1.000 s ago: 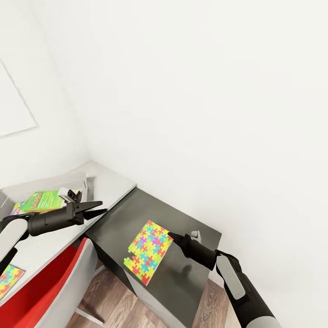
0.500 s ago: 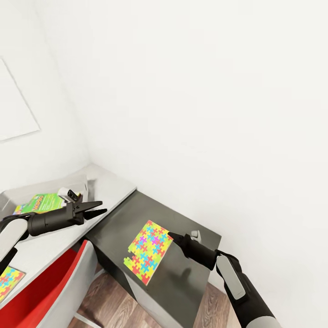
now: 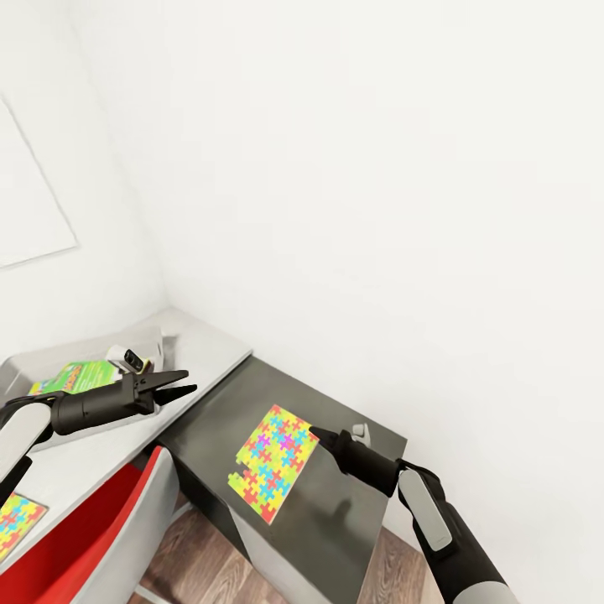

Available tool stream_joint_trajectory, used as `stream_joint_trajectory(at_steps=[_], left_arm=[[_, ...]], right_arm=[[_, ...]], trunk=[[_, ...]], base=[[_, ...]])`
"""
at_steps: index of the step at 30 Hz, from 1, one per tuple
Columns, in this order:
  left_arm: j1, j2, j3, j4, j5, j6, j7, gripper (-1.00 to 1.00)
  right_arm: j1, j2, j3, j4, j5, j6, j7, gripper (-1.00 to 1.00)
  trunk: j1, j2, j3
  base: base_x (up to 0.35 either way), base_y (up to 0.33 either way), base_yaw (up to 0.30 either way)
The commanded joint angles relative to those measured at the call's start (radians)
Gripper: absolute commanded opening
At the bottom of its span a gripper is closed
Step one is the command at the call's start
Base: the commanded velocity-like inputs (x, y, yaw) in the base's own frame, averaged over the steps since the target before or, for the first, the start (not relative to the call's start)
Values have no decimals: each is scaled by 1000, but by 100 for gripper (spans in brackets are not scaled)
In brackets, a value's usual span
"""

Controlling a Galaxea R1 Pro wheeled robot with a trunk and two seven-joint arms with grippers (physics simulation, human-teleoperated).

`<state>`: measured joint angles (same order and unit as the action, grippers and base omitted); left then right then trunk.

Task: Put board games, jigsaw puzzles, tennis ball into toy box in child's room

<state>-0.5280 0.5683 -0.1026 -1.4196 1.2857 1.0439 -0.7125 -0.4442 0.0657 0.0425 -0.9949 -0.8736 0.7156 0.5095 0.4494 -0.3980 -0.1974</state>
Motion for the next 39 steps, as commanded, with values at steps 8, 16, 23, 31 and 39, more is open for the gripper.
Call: stream_joint_trajectory(at_steps=[8, 16, 23, 31, 39], left_arm=[[-1, 1, -2, 1, -1, 3, -4, 100], [1, 2, 0, 1, 0, 3, -5, 100], [2, 2, 0, 1, 0, 3, -5, 100], [2, 2, 0, 0, 0, 3, -5, 100], [2, 2, -1, -1, 0, 3, -5, 100]], right_arm=[[-3, 0, -1, -1, -2, 5, 12, -100], [-3, -1, -1, -1, -1, 5, 34, -100], [-4, -1, -1, -1, -1, 4, 37, -100], [-4, -1, -1, -1, 0, 4, 44, -100], [-4, -1, -1, -1, 0, 4, 44, -100]], trunk=[[1, -2, 2], [1, -2, 2], [1, -2, 5], [1, -2, 17], [1, -2, 30]], base=[[-36, 0, 0], [-3, 0, 0], [0, 0, 0], [0, 0, 0], [0, 0, 0]])
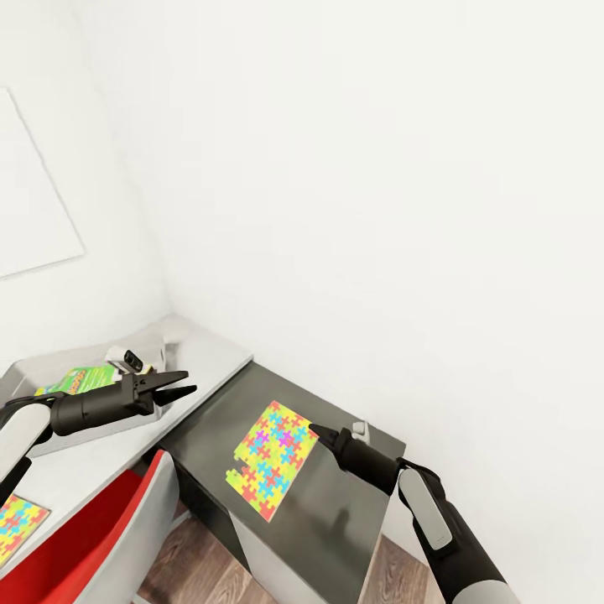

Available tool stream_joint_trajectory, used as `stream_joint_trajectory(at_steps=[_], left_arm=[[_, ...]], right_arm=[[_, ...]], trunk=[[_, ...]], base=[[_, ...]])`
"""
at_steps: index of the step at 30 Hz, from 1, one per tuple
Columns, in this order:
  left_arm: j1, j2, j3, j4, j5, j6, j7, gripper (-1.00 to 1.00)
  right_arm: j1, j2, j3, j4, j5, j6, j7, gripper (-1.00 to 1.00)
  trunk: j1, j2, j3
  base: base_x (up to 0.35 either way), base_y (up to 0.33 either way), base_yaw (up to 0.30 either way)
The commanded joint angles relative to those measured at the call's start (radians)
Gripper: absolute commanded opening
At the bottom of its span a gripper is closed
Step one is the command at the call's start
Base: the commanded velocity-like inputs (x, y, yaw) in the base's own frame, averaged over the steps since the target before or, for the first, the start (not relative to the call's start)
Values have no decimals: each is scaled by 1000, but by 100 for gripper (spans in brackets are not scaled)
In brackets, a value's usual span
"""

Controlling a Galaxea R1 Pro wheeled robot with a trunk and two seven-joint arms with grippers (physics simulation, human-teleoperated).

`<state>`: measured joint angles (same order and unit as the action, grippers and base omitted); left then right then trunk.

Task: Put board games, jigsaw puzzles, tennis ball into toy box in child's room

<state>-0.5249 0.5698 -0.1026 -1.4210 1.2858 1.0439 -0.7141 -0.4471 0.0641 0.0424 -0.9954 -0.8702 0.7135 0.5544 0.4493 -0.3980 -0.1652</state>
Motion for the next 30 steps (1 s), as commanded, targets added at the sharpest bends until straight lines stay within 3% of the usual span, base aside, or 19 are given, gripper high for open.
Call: stream_joint_trajectory(at_steps=[1, 30], left_arm=[[-1, 0, -1, 1, 0, 3, -4, 100], [-1, -1, -4, -1, -1, 3, -4, 100]], right_arm=[[-1, 0, -1, 0, -4, 6, -1, -100], [-1, 0, -1, 1, -2, -11, 6, -100]], trunk=[[1, -2, 0], [1, -2, 48]], base=[[0, 0, 0], [0, 0, 0]])
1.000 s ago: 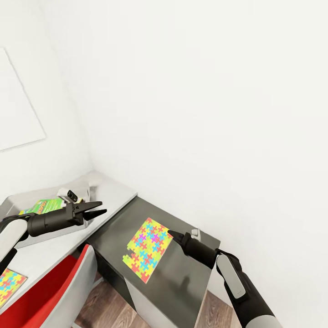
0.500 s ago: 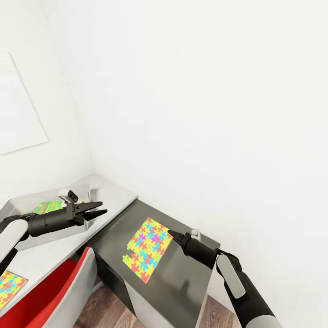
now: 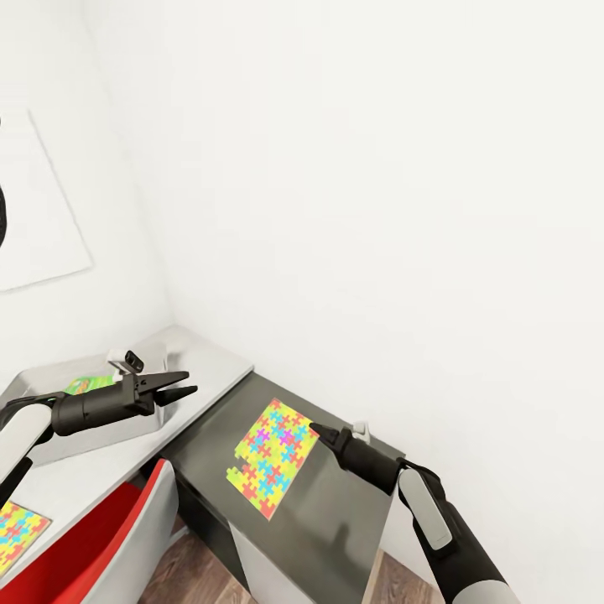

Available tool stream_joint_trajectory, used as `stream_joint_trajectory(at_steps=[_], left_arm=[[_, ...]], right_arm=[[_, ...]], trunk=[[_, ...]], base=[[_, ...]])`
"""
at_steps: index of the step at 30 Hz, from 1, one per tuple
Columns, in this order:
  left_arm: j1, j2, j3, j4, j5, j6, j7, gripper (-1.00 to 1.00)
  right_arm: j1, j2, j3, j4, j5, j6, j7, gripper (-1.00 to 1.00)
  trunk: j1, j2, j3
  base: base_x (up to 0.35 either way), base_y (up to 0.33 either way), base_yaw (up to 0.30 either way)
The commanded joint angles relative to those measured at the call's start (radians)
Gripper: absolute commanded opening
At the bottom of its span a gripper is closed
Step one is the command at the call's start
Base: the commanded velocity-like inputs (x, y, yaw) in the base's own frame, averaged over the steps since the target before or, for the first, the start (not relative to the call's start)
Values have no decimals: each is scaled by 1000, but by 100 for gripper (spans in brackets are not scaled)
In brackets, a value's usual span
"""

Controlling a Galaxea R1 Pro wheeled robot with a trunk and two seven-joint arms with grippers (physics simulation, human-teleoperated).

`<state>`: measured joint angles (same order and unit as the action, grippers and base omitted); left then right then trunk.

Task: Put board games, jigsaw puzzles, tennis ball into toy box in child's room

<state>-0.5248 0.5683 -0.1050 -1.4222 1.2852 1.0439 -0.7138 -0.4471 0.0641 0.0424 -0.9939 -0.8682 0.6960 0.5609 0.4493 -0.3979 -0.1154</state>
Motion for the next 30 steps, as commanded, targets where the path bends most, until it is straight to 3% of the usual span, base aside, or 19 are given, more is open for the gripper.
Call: stream_joint_trajectory(at_steps=[1, 9, 16, 30], left_arm=[[-1, 1, -1, 1, 0, 3, -4, 100], [0, 1, 0, 0, 0, 3, -4, 100], [0, 1, 1, 1, 0, 3, -4, 100], [0, 1, 1, 2, 0, 3, -4, 100]], right_arm=[[-1, 0, -1, 0, -4, 5, -1, -100], [-1, 1, 0, -2, -5, -5, -1, -100], [-1, 1, 0, -2, -6, -11, -1, -100], [-1, 0, 0, -2, -5, -12, -1, -100]], trunk=[[1, -2, -1], [1, -2, 13], [1, -2, 24], [1, -2, 43]], base=[[0, 0, 0], [-8, 0, 0], [-178, 35, 41], [-114, 96, 162]])
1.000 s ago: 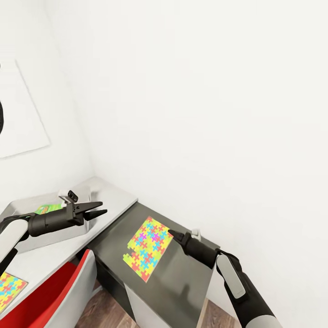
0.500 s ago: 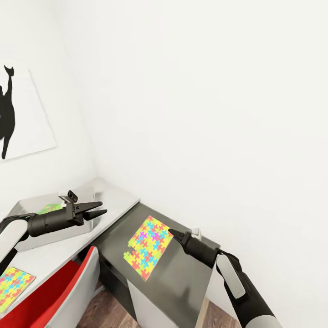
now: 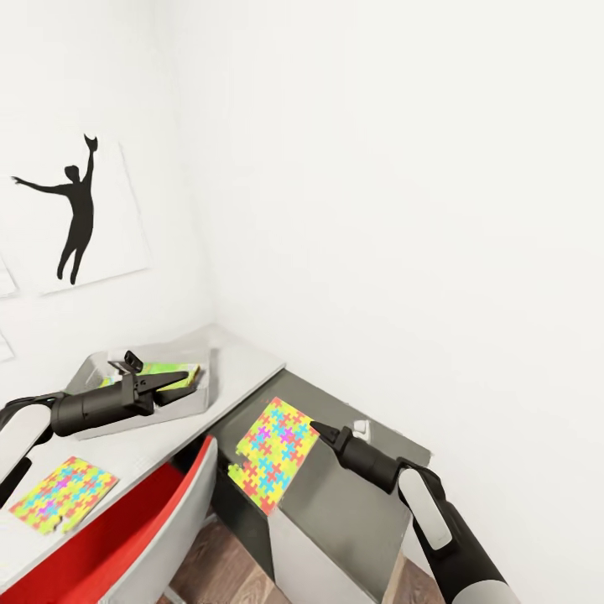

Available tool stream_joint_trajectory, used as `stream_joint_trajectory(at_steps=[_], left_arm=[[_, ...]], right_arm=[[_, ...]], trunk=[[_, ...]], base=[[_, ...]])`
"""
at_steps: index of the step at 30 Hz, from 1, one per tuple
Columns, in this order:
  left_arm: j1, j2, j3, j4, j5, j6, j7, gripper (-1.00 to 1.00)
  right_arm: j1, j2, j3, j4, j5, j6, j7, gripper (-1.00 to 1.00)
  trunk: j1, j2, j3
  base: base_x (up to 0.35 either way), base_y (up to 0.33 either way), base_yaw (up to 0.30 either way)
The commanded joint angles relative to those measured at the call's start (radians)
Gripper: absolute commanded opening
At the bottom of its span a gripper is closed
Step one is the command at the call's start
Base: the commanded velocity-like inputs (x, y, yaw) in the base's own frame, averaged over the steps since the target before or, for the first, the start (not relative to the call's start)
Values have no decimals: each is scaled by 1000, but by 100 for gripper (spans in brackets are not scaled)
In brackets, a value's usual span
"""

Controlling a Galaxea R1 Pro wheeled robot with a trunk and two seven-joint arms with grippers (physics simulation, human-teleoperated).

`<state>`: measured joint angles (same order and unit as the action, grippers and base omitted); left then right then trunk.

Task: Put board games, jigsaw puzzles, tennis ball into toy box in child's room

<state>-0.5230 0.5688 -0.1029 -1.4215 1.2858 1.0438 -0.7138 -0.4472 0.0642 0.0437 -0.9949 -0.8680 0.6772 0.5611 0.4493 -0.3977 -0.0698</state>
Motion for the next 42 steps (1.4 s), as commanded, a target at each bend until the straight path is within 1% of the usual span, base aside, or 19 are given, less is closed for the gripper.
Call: stream_joint_trajectory(at_steps=[1, 8, 18, 26, 34, 42], left_arm=[[-2, 1, -1, 1, 0, 3, -4, 100], [-2, 0, -1, 2, 0, 3, -4, 100], [-2, 0, -1, 3, 0, 3, -4, 100], [-2, 1, -1, 3, 0, 3, -4, 100], [-2, 1, 0, 4, 0, 3, -3, 100], [-2, 1, 0, 4, 0, 3, -3, 100]], right_arm=[[-1, 0, -1, -1, -5, 7, -1, -100], [-1, 0, -2, -1, -6, 6, 0, -100], [-1, 0, -1, -1, -6, 7, -1, -100], [-1, 0, -1, -1, -5, 5, 0, -100], [-1, -1, -2, -1, -2, 3, 0, -100], [-1, -3, -4, -2, 0, 2, 0, -100]], trunk=[[1, -2, -1], [1, -2, 6], [1, -2, 15], [1, -2, 22], [1, -2, 23], [1, -2, 23]], base=[[-11, 118, 225], [-2, 166, 240], [-59, 235, 244], [11, 208, 243], [126, 27, 49], [22, 0, 0]])
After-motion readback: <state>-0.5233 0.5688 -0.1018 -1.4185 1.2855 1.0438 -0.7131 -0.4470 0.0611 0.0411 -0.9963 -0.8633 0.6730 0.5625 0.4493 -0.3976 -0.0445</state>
